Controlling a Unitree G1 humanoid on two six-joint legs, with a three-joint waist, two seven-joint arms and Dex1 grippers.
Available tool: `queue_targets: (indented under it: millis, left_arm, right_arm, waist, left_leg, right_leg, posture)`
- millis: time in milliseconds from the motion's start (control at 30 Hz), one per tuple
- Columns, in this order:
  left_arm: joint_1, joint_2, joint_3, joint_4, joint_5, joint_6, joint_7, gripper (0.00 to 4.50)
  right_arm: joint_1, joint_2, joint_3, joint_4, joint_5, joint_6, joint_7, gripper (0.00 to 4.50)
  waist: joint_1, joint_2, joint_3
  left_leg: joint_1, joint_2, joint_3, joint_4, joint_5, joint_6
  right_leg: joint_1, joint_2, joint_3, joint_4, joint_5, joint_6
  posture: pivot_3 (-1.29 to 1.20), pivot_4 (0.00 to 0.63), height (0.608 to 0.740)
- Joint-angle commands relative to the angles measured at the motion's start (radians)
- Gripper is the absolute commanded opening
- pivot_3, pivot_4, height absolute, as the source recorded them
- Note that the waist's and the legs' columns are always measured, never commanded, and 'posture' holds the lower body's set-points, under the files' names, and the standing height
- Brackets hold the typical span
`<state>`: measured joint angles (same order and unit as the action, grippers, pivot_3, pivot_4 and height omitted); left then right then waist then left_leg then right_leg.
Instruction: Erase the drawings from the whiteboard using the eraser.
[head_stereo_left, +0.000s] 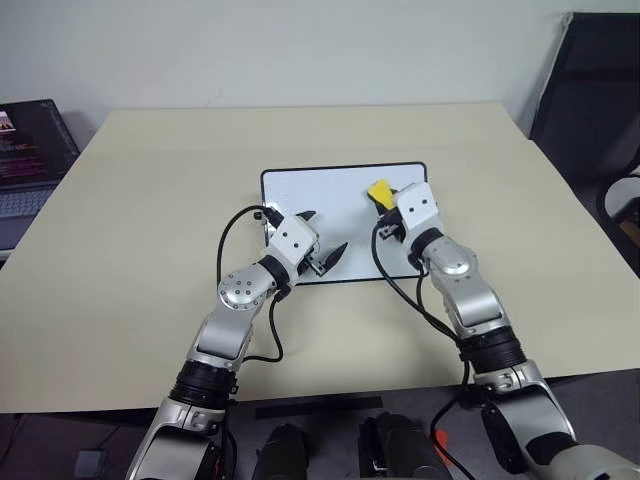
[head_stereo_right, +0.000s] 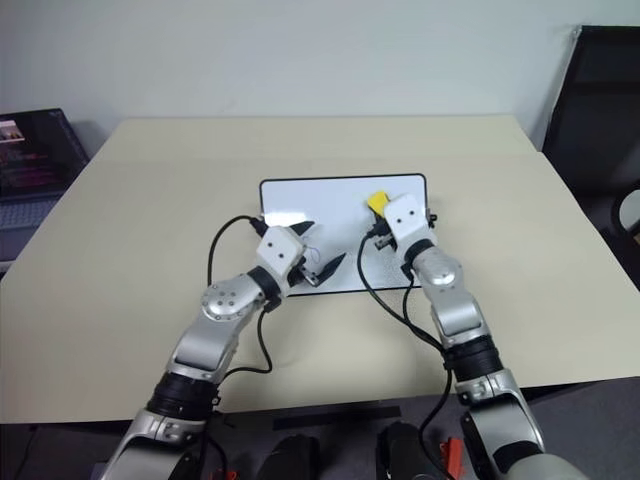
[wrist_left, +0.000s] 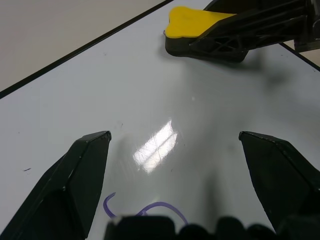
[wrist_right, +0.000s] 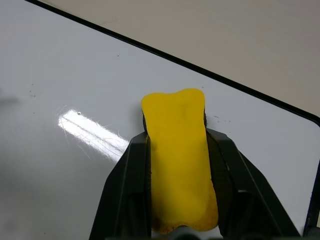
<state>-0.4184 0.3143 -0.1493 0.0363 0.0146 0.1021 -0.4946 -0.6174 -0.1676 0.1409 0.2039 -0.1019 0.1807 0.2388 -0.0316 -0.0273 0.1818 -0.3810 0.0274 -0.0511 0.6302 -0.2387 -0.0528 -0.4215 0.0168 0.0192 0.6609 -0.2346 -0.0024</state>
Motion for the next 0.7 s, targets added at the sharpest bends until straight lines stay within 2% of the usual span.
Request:
queue_targets:
  millis: [33,467,700]
  left_arm:
    - [0.002,0.004,0.012,-0.055,-0.006,-0.002,0.001,4.5]
    - [-0.001,0.0,0.01,-0.052,-0.005,0.0,0.004,4.5]
    - [0.006,-0.001,0.012,-0.061,-0.005,0.006,0.008,4.5]
  right_arm:
    - [-0.029,0.013,0.003,-0.006,-0.011,-0.022,-0.012,1.17]
    - [-0.077,0.03,-0.002,0.06,-0.023,-0.031,-0.029,1.17]
    - [-0.036,0.017,0.005,0.025,-0.023,0.012,-0.011,1.17]
  waist:
    - [0.0,0.0,0.0]
    - [-0.001,0.0,0.0]
    - [0.0,0.0,0.0]
  left_leg:
    - [0.0,0.0,0.0,0.0,0.0,0.0]
    - [0.0,0.0,0.0,0.0,0.0,0.0]
    - [0.001,0.0,0.0,0.0,0.0,0.0]
  right_leg:
    - [0.0,0.0,0.0,0.0,0.0,0.0]
    - [0.0,0.0,0.0,0.001,0.0,0.0]
    - [0.0,0.0,0.0,0.001,0.0,0.0]
  posture:
    - [0.0,0.15,0.74]
    - [0.0,0.15,0.74]
    - [0.0,0.15,0.74]
